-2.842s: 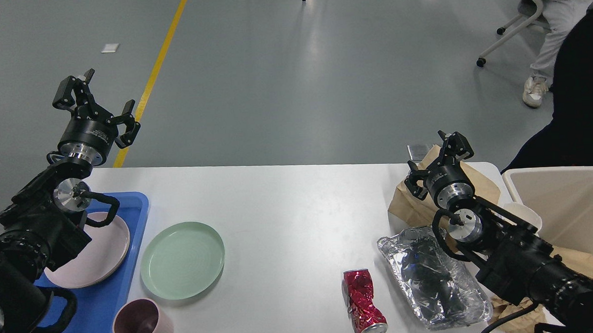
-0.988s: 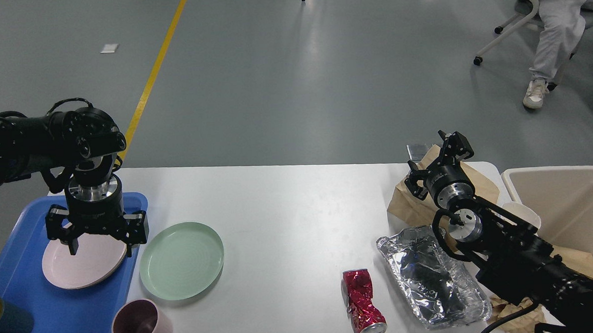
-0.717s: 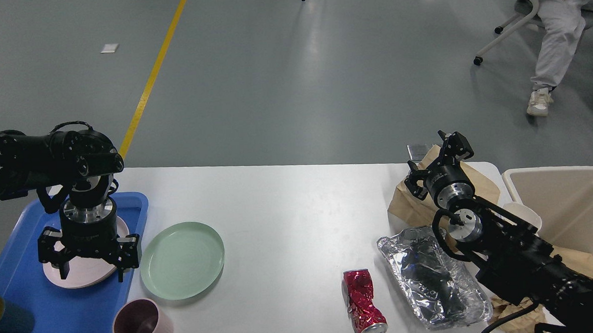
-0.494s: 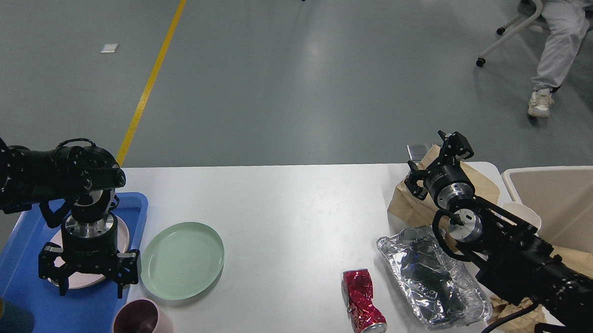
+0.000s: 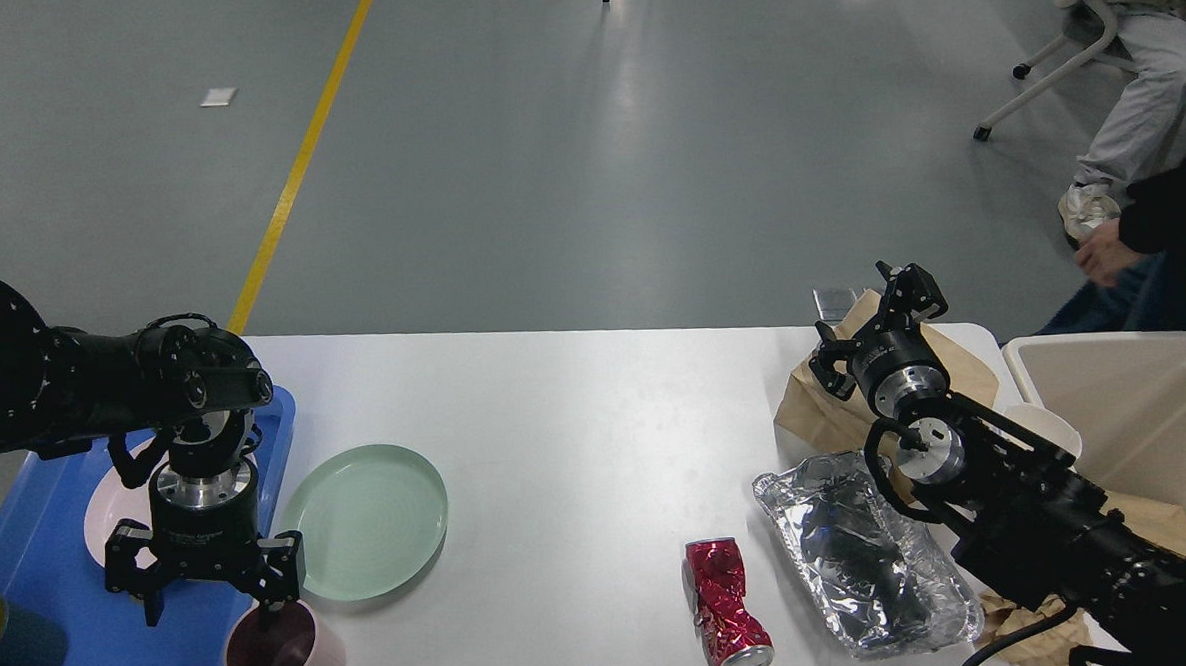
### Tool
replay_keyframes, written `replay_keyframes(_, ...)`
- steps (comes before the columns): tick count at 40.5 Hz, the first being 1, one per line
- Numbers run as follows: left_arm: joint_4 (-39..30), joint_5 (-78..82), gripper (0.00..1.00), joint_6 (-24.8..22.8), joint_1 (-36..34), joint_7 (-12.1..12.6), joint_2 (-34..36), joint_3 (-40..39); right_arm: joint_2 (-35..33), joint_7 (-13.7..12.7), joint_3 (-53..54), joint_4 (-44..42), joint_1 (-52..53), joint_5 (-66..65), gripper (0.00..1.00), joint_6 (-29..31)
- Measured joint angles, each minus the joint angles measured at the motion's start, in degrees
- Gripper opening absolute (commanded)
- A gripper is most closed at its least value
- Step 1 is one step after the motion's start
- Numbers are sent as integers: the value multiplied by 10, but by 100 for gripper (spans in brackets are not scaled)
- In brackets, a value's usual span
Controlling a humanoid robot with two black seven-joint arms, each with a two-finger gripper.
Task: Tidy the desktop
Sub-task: 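Close the left gripper on the pink mug, then lift the pink mug and lower it onto the blue tray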
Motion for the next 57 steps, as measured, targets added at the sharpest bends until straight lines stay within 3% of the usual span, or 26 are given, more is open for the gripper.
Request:
replay_keyframes(6,4,2,92,0,12,1,-1,-2,0,0,0,0,0,0,100,0)
replay_keyframes(13,5,17,73,0,26,1,-1,-24,0,0,0,0,0,0,100,0)
replay_keyframes(24,39,25,61,0,60,1,-19,-46,0,0,0,0,0,0,100,0)
replay_keyframes(32,59,27,23,0,79,0,-43,-47,0,0,0,0,0,0,100,0)
replay_keyframes(40,60,27,0,0,80,0,-43,-47,0,0,0,0,0,0,100,0)
replay_keyframes(57,59,18,0,0,71,-13,-41,-46,0,0,0,-1,0,0,100,0)
